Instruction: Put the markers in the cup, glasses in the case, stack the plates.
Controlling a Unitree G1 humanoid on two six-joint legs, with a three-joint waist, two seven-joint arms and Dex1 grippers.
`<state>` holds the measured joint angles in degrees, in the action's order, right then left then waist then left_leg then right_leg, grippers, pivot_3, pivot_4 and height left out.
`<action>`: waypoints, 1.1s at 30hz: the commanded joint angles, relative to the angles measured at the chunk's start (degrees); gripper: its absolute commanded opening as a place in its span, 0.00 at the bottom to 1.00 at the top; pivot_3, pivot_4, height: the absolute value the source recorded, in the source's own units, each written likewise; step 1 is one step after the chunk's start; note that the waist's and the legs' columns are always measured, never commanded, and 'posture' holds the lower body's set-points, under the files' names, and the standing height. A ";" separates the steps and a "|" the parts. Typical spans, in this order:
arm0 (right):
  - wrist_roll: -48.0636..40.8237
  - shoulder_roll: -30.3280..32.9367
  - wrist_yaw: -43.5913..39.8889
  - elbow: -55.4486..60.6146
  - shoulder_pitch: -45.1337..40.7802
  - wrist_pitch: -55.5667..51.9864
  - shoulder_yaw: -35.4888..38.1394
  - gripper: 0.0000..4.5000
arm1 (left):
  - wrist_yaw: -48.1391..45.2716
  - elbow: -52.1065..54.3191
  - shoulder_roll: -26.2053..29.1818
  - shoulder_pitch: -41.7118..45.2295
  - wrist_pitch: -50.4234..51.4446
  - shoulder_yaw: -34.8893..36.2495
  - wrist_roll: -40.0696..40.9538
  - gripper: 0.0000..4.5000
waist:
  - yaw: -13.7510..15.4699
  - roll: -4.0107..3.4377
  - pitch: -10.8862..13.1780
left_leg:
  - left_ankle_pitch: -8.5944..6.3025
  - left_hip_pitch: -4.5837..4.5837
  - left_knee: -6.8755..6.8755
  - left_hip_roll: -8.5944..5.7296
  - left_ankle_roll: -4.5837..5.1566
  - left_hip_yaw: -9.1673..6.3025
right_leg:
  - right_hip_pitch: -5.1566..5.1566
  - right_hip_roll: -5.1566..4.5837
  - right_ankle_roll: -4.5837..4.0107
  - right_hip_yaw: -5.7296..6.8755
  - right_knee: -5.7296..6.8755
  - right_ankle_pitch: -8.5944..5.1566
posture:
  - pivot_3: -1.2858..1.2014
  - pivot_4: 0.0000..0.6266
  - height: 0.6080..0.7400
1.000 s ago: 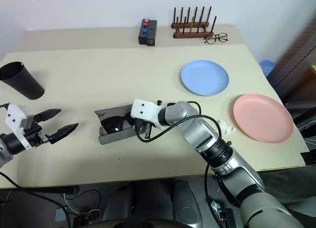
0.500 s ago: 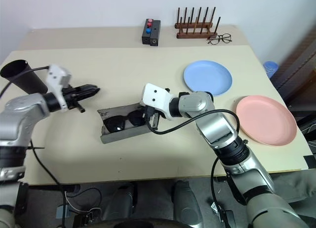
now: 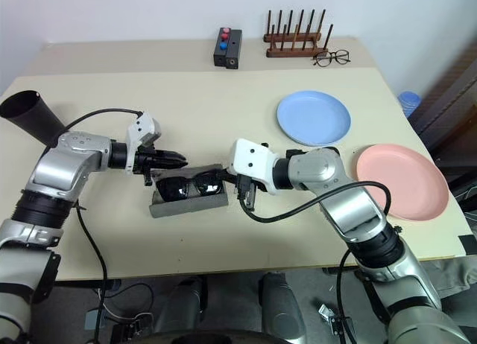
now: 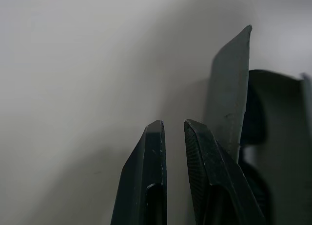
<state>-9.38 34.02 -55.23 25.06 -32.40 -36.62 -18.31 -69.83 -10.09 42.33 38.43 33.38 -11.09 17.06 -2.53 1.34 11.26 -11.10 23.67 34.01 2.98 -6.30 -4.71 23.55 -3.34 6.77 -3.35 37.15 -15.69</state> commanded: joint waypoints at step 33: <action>11.06 6.03 11.07 -22.48 -6.28 3.76 5.07 0.40 | 8.84 24.61 -1.52 -17.69 2.23 18.98 15.31 0.13 | -0.15 0.01 0.03 | -0.01 -0.06 0.12 -0.01 0.02 0.00 | -0.08 -0.05 -0.01 -0.01 0.01 0.02 | 0.52 0.24 1.00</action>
<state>-0.70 39.08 -45.98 4.74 -37.54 -34.21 -14.44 -61.74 11.77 40.70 21.58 34.90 5.41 29.93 -2.68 1.35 11.29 -11.11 23.60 34.10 2.97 -6.28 -4.71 23.47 -3.38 6.76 -3.36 37.16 -15.67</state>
